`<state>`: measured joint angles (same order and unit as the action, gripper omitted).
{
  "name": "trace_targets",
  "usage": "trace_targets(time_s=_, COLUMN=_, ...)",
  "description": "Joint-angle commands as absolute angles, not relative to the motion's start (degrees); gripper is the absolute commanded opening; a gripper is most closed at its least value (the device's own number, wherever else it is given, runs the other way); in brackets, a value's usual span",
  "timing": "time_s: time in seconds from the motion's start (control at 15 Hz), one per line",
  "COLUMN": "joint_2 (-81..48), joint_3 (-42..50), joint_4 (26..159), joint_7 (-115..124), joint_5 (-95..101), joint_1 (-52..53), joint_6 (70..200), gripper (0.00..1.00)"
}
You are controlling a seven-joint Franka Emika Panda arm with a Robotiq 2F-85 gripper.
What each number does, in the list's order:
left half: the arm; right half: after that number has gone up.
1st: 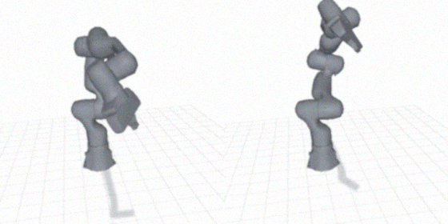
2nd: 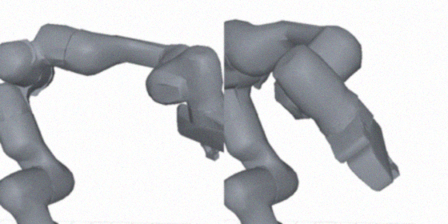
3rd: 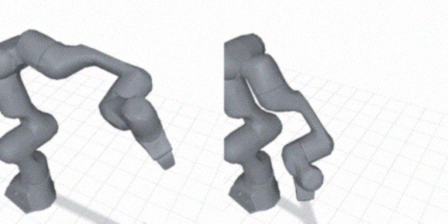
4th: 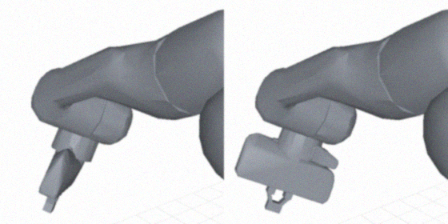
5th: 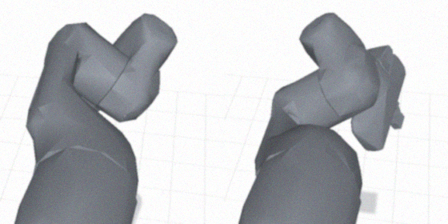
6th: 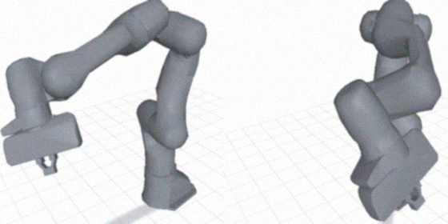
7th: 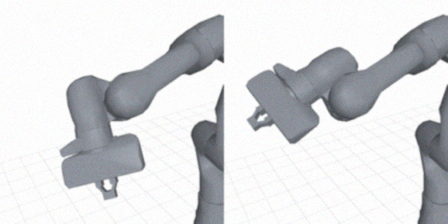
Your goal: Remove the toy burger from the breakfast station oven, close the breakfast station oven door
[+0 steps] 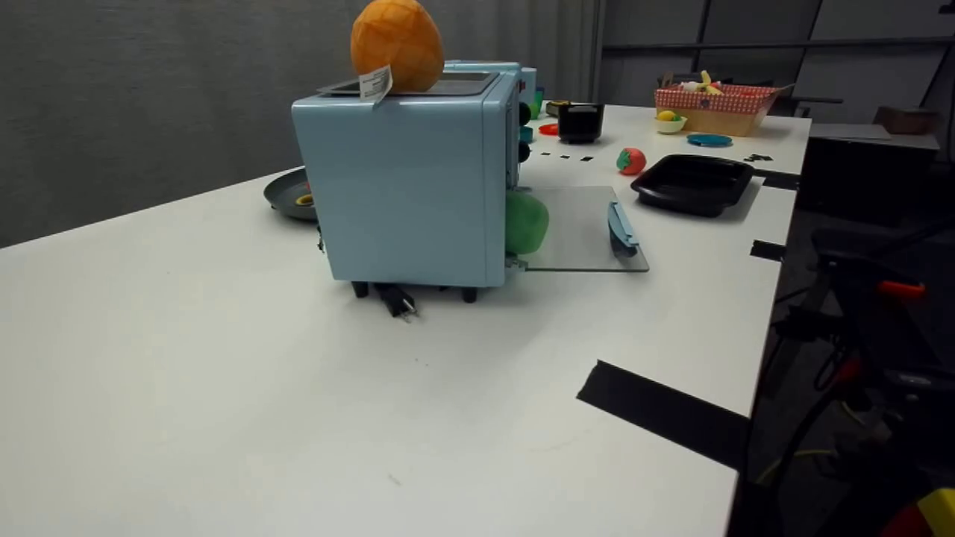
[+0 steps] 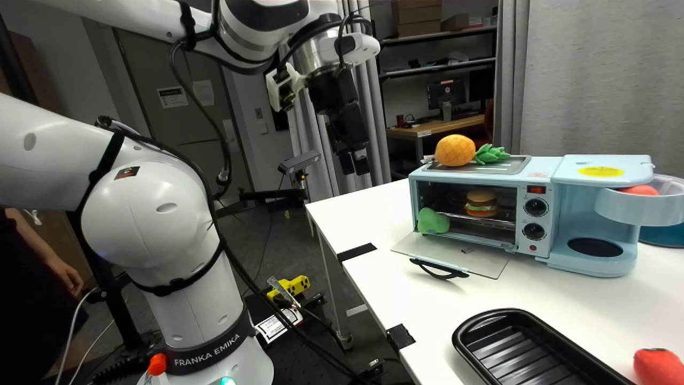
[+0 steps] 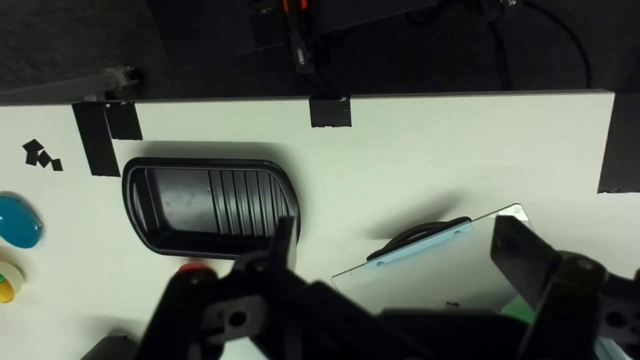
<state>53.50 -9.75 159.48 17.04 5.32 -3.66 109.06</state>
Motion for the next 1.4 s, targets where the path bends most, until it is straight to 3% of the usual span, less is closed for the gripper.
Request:
trace_targets(time_s=0.0, joint_2=51.28, joint_3=-9.18, joint_4=158.88, joint_7=17.13, joint_5=5.44, joint_1=-3.30, joint_6=111.34, gripper=1.00)
trace_targets(time_s=0.87, joint_2=32.75, joint_3=-7.13, joint_4=153.75, joint_7=10.83, joint_5=5.08, joint_1=-1.52, joint_6=131.50, gripper=1.00)
trace_targets(time_s=1.33, joint_2=23.51, joint_3=-4.33, joint_4=147.71, joint_7=3.24, joint_5=5.00, joint_1=-0.52, joint_6=133.43, gripper=1.00)
